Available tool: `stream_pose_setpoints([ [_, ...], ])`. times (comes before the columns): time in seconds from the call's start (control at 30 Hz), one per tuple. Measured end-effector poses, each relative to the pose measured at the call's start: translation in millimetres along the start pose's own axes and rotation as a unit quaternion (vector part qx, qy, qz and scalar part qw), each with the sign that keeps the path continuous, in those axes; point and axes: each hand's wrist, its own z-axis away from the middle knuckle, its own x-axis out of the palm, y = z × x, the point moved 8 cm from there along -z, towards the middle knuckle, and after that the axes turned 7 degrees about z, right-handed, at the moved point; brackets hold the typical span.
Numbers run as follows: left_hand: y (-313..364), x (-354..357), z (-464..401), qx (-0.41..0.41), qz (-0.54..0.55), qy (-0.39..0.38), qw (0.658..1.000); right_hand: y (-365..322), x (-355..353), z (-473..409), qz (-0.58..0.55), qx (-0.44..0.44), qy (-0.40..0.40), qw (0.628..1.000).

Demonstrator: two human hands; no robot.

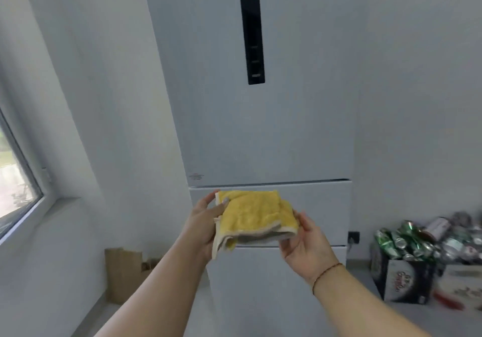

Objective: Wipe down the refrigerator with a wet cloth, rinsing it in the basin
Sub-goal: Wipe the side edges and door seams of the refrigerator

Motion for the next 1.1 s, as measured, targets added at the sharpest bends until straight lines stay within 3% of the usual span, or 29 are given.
stream_pose_setpoints([
  [0.1, -41, 90, 3, -0.033, -0.009, -0.075, 0.997, -19, -40, 21, 0.008, -0.001, 0.017, 1.000],
  [0.2, -82, 170, -6, -0.024, -0.142, -0.097, 0.985, -79, -81, 39, -0.060, -0.022, 0.035, 0.997],
  [0.23, -92, 197, -12, 0.027, -0.257, -0.087, 0.962, -109, -99, 45, -0.087, -0.023, 0.035, 0.995],
  [0.3, -100, 234, -21, 0.159, -0.508, -0.034, 0.846, -146, -124, 51, -0.118, -0.015, 0.023, 0.993],
  [0.33, -102, 259, -17, 0.228, -0.560, -0.022, 0.796, -161, -139, 52, -0.115, -0.014, 0.021, 0.993],
  [0.37, -106, 283, -12, 0.281, -0.550, -0.033, 0.785, -169, -149, 54, -0.115, -0.007, 0.022, 0.993],
  [0.4, -114, 311, -7, 0.313, -0.503, -0.067, 0.803, -180, -161, 56, -0.118, -0.008, 0.023, 0.993],
  [0.43, -125, 333, -5, 0.295, -0.413, -0.109, 0.855, -190, -164, 60, -0.120, -0.011, 0.016, 0.993],
  [0.47, -140, 352, -3, 0.223, -0.294, -0.149, 0.917, -197, -170, 58, -0.134, -0.015, 0.018, 0.991],
  [0.5, -165, 375, -3, 0.121, -0.171, -0.191, 0.959, -210, -176, 58, -0.154, -0.027, 0.011, 0.988],
  [0.57, -207, 399, -6, -0.040, 0.009, -0.200, 0.979, -232, -181, 56, -0.177, -0.062, -0.003, 0.982],
  [0.67, -237, 413, -28, -0.129, 0.133, -0.156, 0.970, -253, -199, 40, -0.180, -0.070, -0.011, 0.981],
  [0.77, -242, 422, -48, -0.132, 0.069, -0.160, 0.976, -263, -207, 19, -0.214, -0.052, 0.002, 0.975],
  [0.87, -234, 434, -71, -0.051, -0.108, -0.186, 0.975, -277, -209, -11, -0.222, -0.043, -0.004, 0.974],
  [0.97, -212, 451, -89, 0.048, -0.251, -0.210, 0.944, -304, -201, -39, -0.183, -0.071, -0.040, 0.980],
  [1.0, -203, 458, -98, 0.082, -0.277, -0.216, 0.933, -311, -197, -52, -0.215, -0.065, -0.066, 0.972],
  [1.1, -179, 480, -118, 0.158, -0.347, -0.240, 0.893, -341, -198, -85, -0.264, -0.069, -0.049, 0.961],
])
